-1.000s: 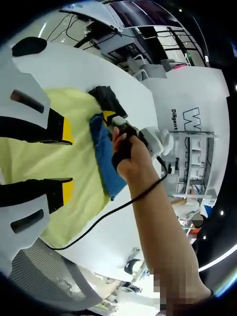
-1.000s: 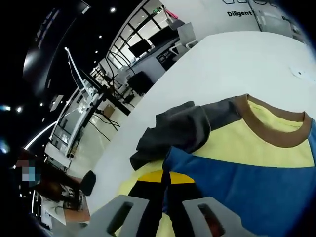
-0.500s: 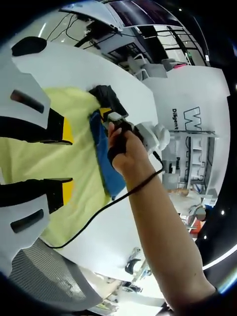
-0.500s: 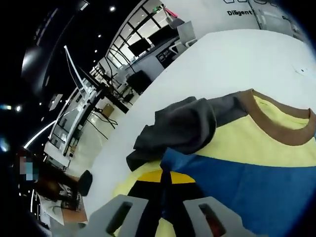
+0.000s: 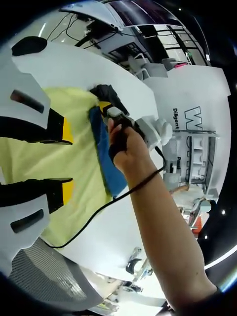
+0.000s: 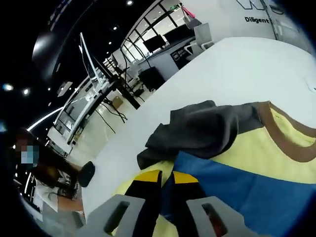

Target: Fold the garment on the visible template until the final outline fits inside the template.

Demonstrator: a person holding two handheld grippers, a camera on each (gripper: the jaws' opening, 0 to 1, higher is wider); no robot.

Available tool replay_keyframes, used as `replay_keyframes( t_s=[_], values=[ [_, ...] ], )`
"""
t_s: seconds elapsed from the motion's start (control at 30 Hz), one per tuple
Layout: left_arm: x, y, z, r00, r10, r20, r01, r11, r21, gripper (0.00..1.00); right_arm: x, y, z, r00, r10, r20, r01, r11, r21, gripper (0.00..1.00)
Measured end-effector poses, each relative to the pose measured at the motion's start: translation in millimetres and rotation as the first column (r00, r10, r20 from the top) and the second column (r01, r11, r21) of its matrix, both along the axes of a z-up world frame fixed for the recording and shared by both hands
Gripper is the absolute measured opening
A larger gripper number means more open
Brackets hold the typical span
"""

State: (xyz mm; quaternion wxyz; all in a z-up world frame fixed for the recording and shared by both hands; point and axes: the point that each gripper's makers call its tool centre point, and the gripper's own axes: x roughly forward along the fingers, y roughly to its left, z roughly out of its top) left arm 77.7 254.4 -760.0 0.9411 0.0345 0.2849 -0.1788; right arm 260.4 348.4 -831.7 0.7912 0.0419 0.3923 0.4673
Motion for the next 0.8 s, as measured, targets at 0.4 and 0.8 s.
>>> replay_keyframes(
  t_s=[0.4,0.8],
  values=[
    [1.7,-19.5,0.1,0.999,-0.04,0.007,0.04,0.998,-0.045,0.21,20.2,-29.5,40.2,0.978,0.067,0.199,-0.068,0.998,-0.003,0.11],
    [-8.7,-49.6,-1.5,0.984,-0.177,-0.006,0.176,0.984,-0.036,0.21,52.2,-92.6,40.3,0.97,-0.001,0.243,0.022,0.996,-0.085,0.17]
  ],
)
